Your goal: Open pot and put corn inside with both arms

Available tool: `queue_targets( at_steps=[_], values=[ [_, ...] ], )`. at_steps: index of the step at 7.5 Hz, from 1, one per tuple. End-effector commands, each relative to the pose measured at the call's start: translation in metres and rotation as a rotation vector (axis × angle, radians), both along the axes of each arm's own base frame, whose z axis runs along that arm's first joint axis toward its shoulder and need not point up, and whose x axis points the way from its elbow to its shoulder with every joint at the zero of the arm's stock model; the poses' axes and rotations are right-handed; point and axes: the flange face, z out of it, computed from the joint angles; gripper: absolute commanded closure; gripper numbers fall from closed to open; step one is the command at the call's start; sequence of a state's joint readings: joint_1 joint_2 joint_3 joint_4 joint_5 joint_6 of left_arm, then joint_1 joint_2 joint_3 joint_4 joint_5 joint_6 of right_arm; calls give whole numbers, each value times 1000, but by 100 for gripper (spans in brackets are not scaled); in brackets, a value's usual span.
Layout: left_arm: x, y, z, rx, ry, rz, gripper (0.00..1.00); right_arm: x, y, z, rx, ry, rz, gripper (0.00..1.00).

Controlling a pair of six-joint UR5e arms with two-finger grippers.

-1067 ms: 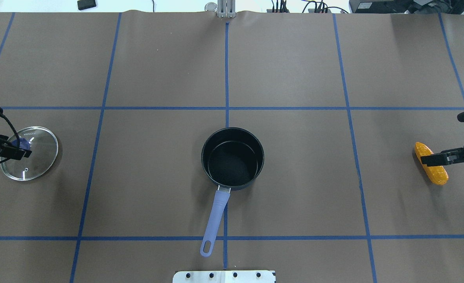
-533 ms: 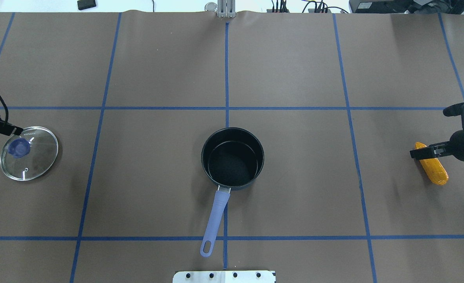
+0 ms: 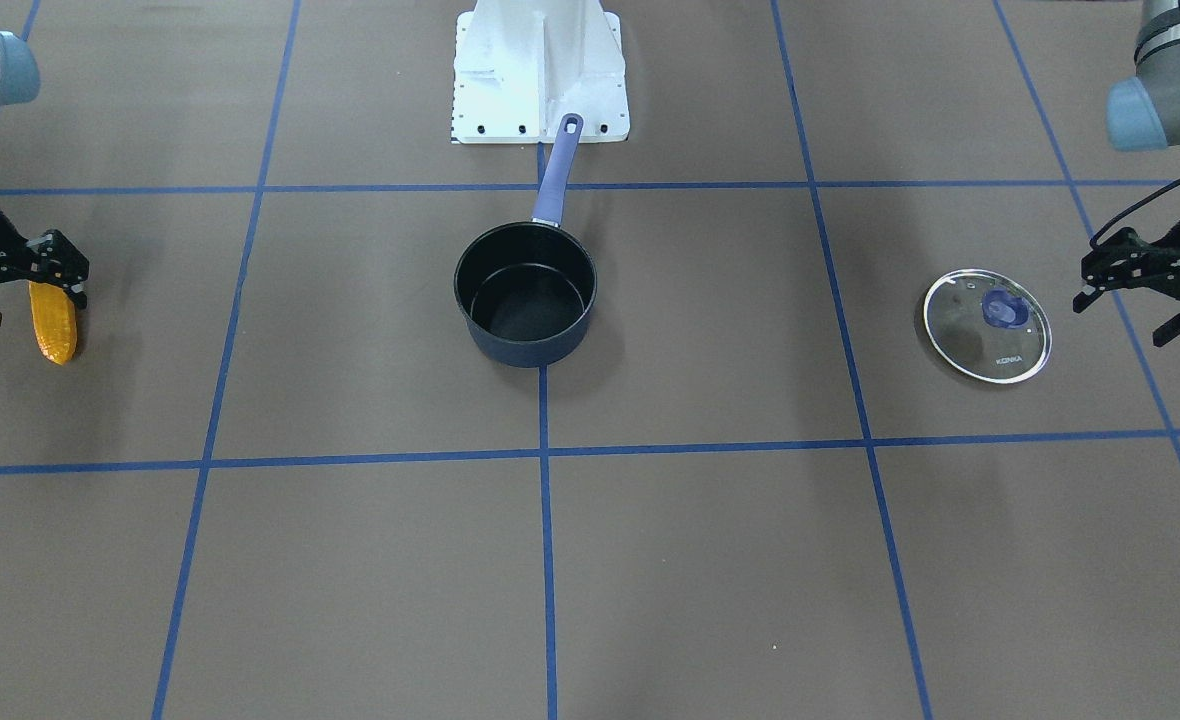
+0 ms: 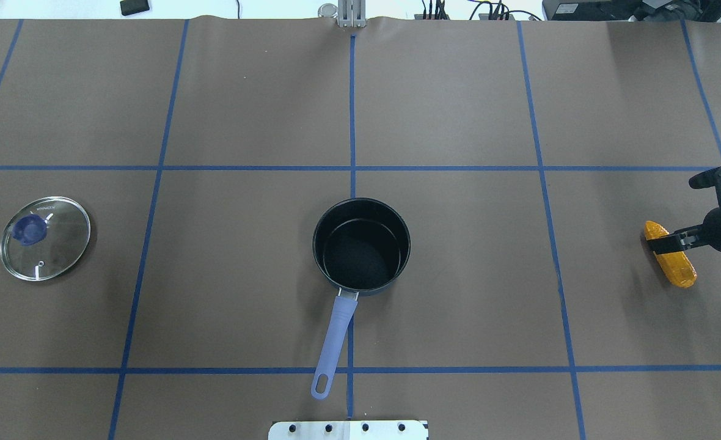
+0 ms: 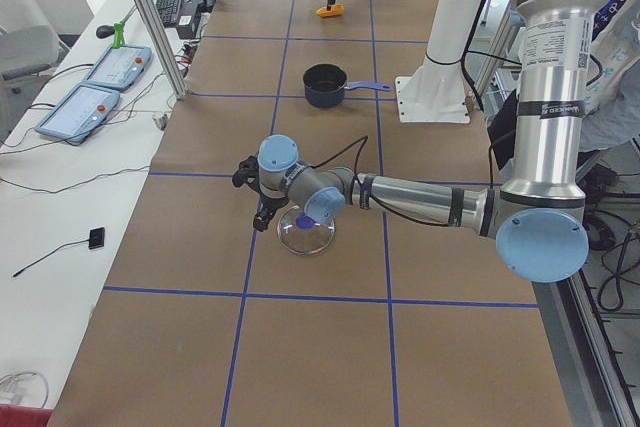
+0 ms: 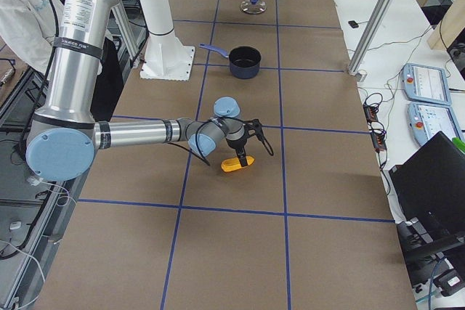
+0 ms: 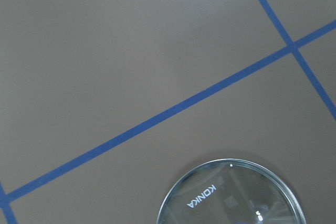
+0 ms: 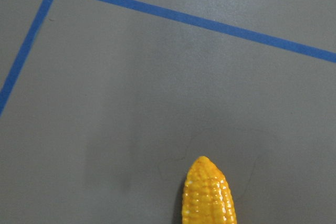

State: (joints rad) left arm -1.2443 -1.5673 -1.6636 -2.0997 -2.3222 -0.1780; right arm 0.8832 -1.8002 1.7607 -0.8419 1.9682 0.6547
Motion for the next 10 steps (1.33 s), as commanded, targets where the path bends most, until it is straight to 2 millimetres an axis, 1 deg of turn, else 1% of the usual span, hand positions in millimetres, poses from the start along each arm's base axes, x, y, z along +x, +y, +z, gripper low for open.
queue_targets(
  at_steps=[1,2,3,5,7,8,9,10],
  values=[
    [-6,-2,0,2,-1,-12,1,0,-2,23,-19,42,16,3],
    [-6,-2,-2,6,0,-12,1,-1,-3,22,-19,39,18,35],
    [-6,-1,-1,5,-1,-13,1,-4,-5,20,-15,35,12,41],
    [-6,-2,-2,7,-3,-15,1,-8,-8,11,-7,18,10,36],
    [-6,-3,-3,9,-3,-15,1,-9,-9,13,-9,21,9,35],
    [-6,-3,-3,9,-4,-15,1,-12,-8,14,-10,24,4,32],
    [-6,-3,-2,8,-5,-15,1,-12,-8,15,-10,26,3,33],
    [-6,-4,-3,8,-4,-16,1,-14,-7,18,-16,31,3,41]
  ],
)
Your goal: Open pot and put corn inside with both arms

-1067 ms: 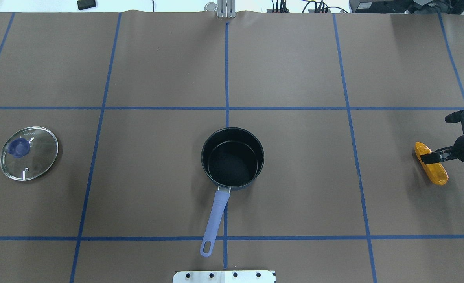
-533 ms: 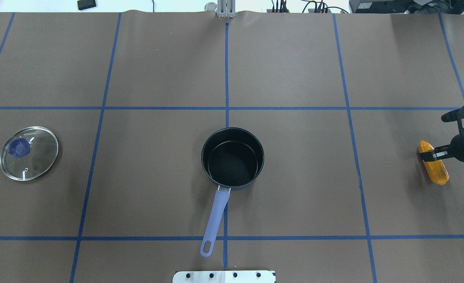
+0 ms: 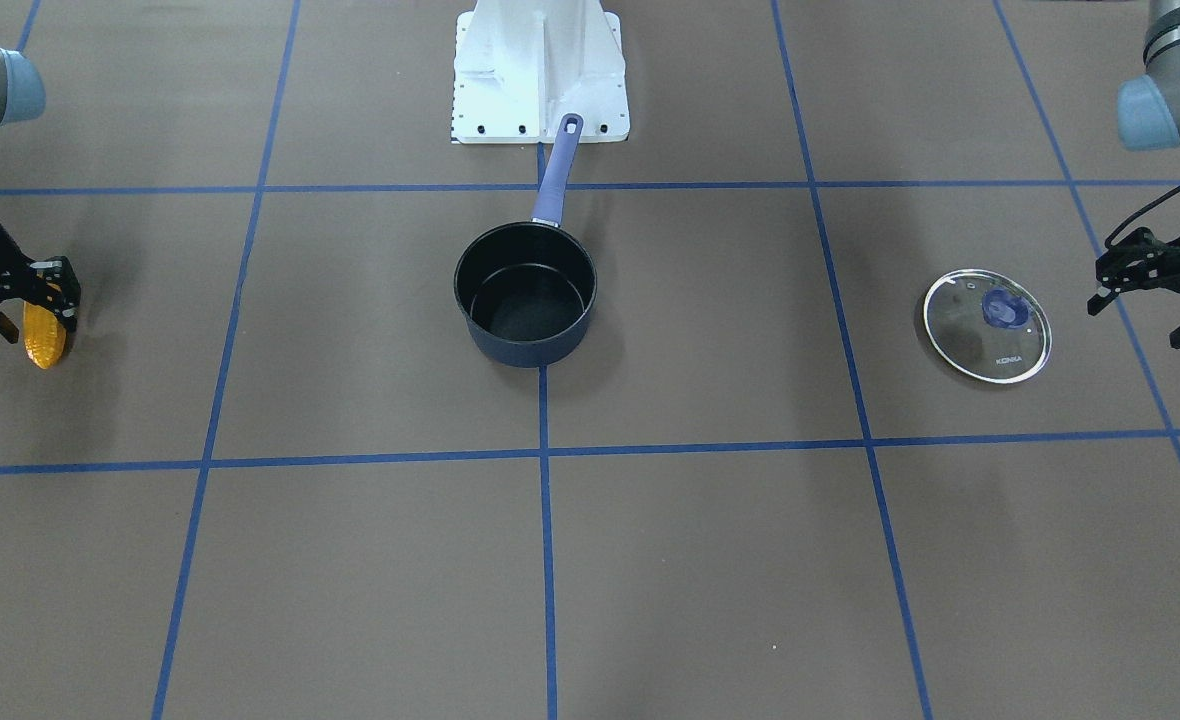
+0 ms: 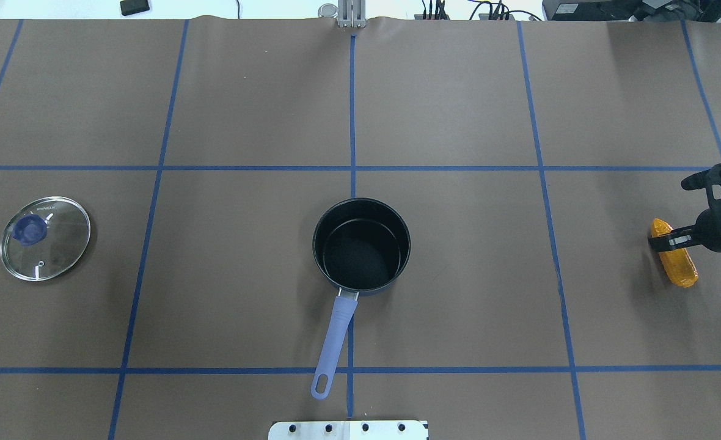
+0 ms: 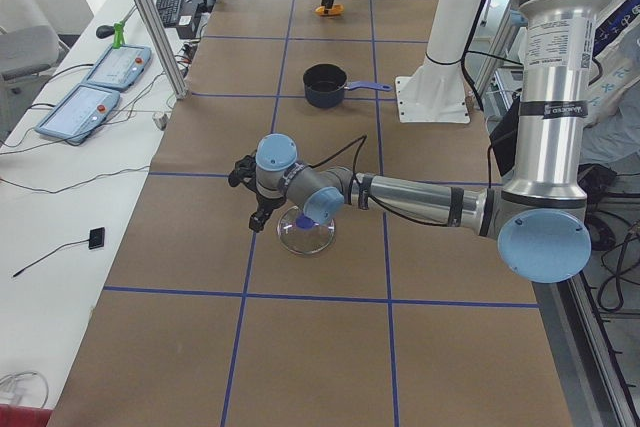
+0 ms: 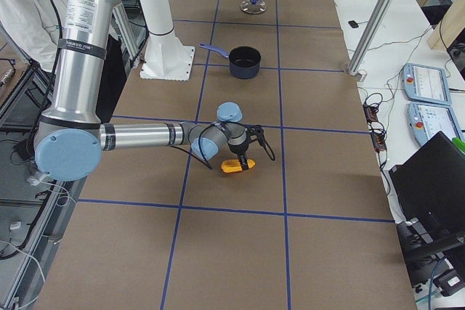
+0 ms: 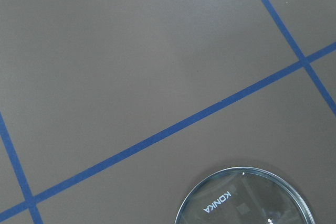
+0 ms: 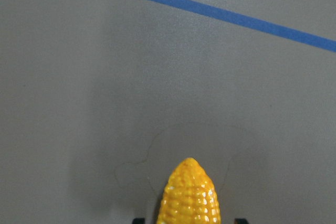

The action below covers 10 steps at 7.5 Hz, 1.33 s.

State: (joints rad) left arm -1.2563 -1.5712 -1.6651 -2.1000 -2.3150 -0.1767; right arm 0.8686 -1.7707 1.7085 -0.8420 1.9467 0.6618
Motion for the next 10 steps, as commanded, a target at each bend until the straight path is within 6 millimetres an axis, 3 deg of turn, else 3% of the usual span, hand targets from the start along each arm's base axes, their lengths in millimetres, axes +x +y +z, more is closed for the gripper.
queue_targets(
  at_steps=[1,2,3,4,5,7,8,9,10],
  values=[
    [0,-1,1,-2,0,-1,1,-2,1,5,-8,8,-1,65],
    [0,0,0,-1,0,-1,1,-2,1,5,-7,9,0,100],
    [0,0,0,-2,1,0,1,-2,-1,-5,5,-5,-1,100],
    [0,0,-1,-5,5,2,1,-3,-1,-35,35,-40,-4,100],
    [-2,0,3,-42,-1,-9,1,-1,-17,-64,34,-70,7,100],
    [-72,-12,-1,-155,15,-101,1,-15,-78,-128,5,-79,45,100],
    [-83,-7,21,-277,-7,-119,1,-22,-100,-168,-4,-82,60,100],
    [-116,-4,33,-431,-35,-182,1,-28,-110,-221,-27,-102,94,100],
    [-157,8,41,-412,-25,-205,1,-36,-119,-287,-68,-121,137,100]
  ],
)
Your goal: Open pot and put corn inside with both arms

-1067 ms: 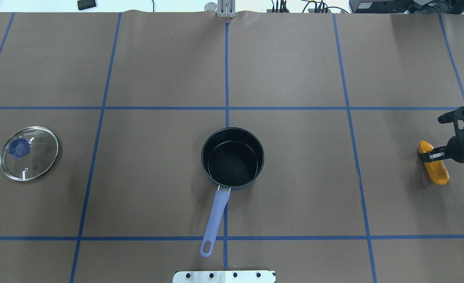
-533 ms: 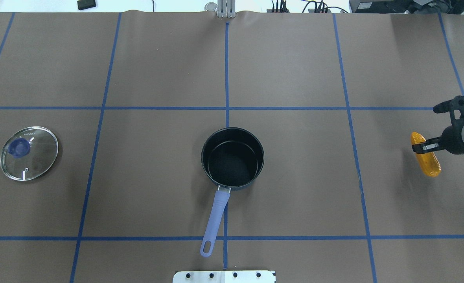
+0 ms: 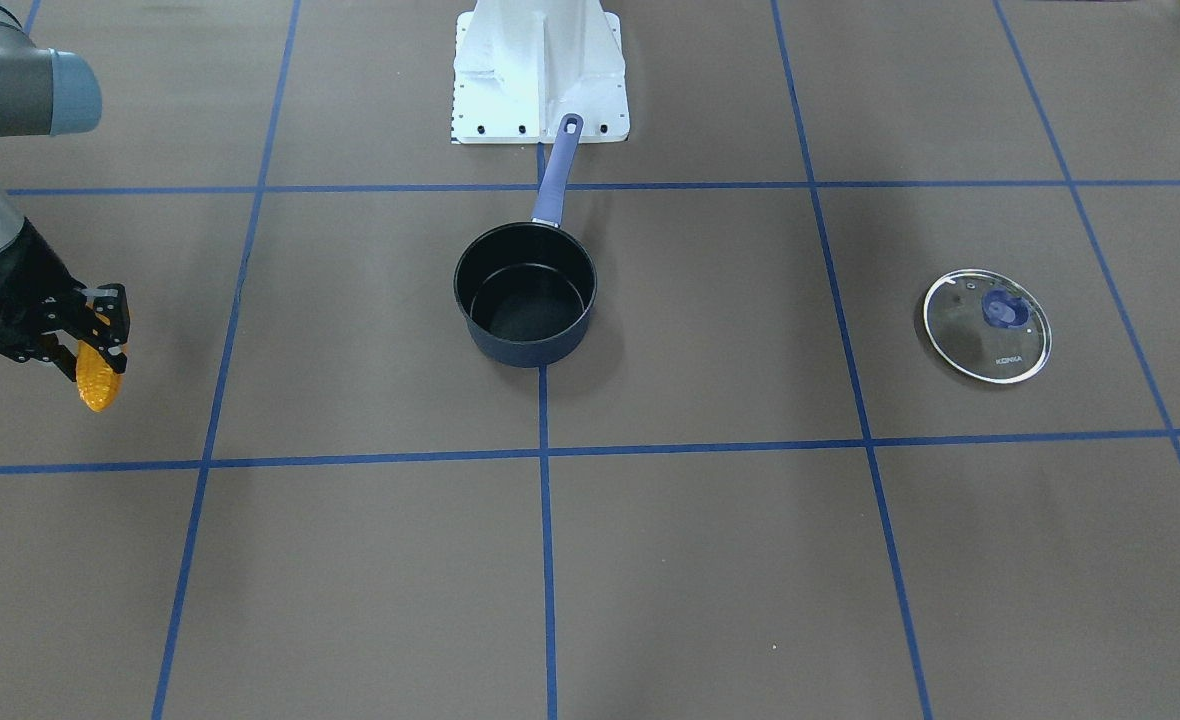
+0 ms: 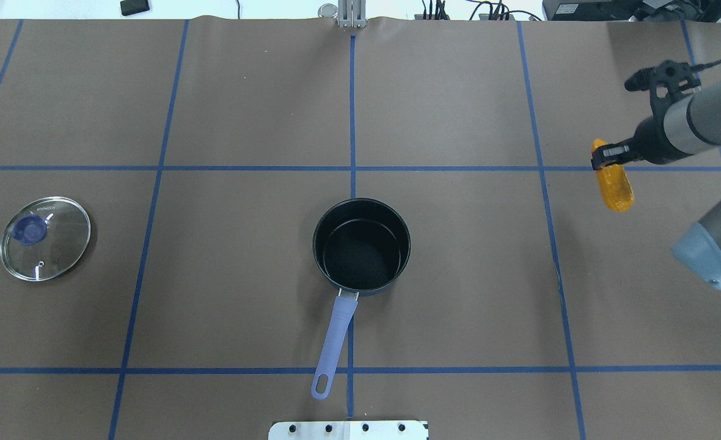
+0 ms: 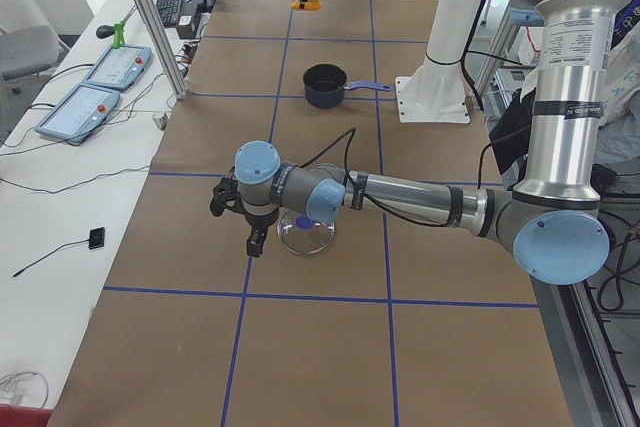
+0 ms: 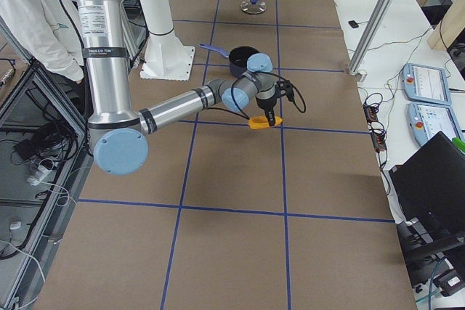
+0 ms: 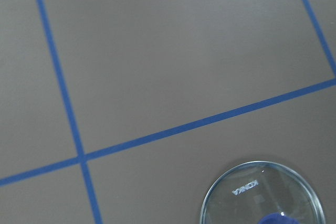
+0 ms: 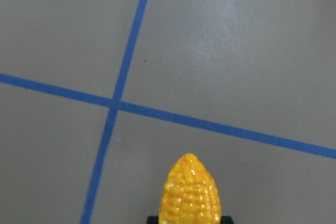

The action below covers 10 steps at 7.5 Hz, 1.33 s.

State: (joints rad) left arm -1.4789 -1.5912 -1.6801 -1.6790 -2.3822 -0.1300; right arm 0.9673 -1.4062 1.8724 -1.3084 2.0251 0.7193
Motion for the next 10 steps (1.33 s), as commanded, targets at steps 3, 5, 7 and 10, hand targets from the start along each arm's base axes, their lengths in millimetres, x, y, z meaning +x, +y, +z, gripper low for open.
queue_targets(
  at_steps=[3,5,7,10],
  values=[
    [-61,51,61,-43,-22,26,1,-107,15,-201,-119,-87,102,100],
    [-61,51,61,-48,-23,25,1,-184,48,-234,-109,-89,132,100],
    [-60,50,61,-49,-21,27,1,-262,93,-254,-104,-82,173,100],
    [-60,51,62,-52,-21,27,1,-315,118,-252,-112,-46,165,58]
  ],
)
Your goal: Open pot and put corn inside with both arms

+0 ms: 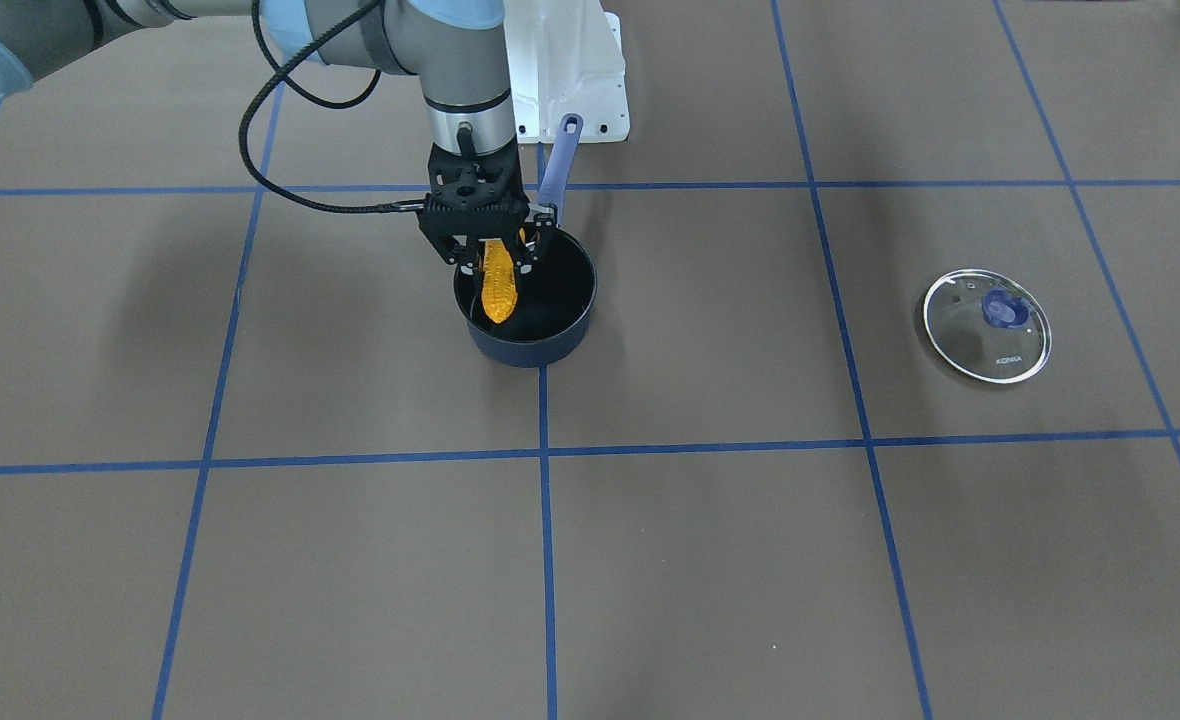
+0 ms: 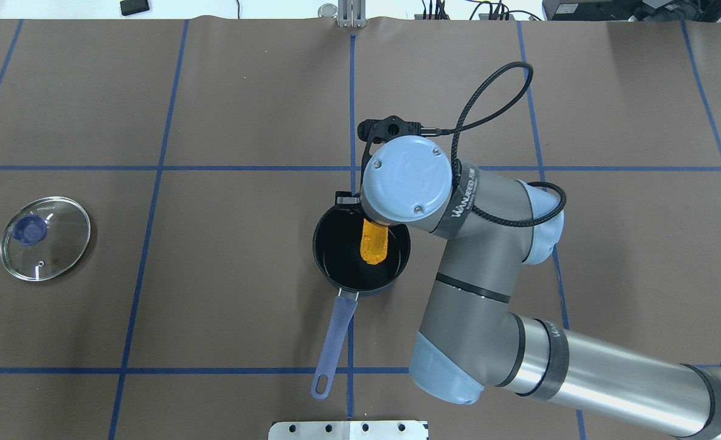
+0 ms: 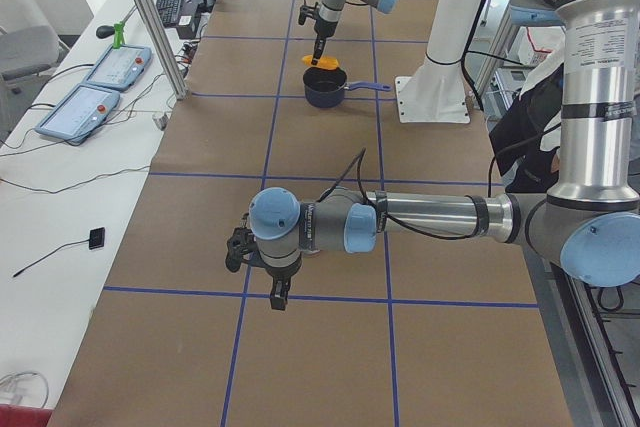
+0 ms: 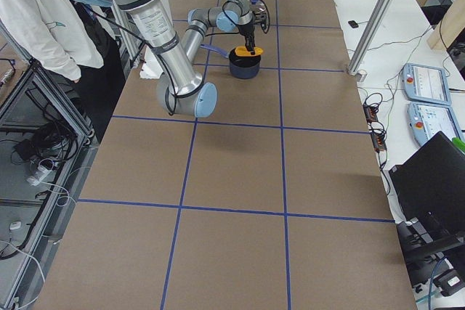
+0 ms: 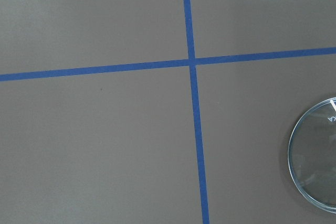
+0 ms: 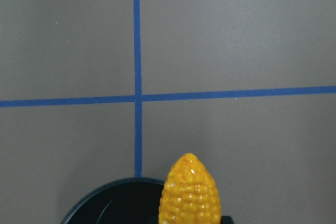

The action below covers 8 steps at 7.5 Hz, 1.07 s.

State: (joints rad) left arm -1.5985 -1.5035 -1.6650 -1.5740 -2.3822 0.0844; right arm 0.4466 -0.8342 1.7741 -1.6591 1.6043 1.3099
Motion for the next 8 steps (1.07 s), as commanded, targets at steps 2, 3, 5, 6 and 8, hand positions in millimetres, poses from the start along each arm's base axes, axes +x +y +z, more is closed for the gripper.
queue_targets(
  at_steps=[2,3,5,6,8],
  values=[
    [0,0,0,-1,0,0,1,-22,14,7,-10,18,3,0],
    [0,0,1,-3,0,0,1,-16,10,-2,-4,2,13,0],
    [0,3,4,-9,0,0,1,38,-46,-11,-16,-26,55,0],
    [1,13,26,-42,1,5,1,87,-92,-6,-13,-28,21,0],
    [1,10,23,-40,0,4,1,226,-183,55,24,28,-56,0]
  ],
)
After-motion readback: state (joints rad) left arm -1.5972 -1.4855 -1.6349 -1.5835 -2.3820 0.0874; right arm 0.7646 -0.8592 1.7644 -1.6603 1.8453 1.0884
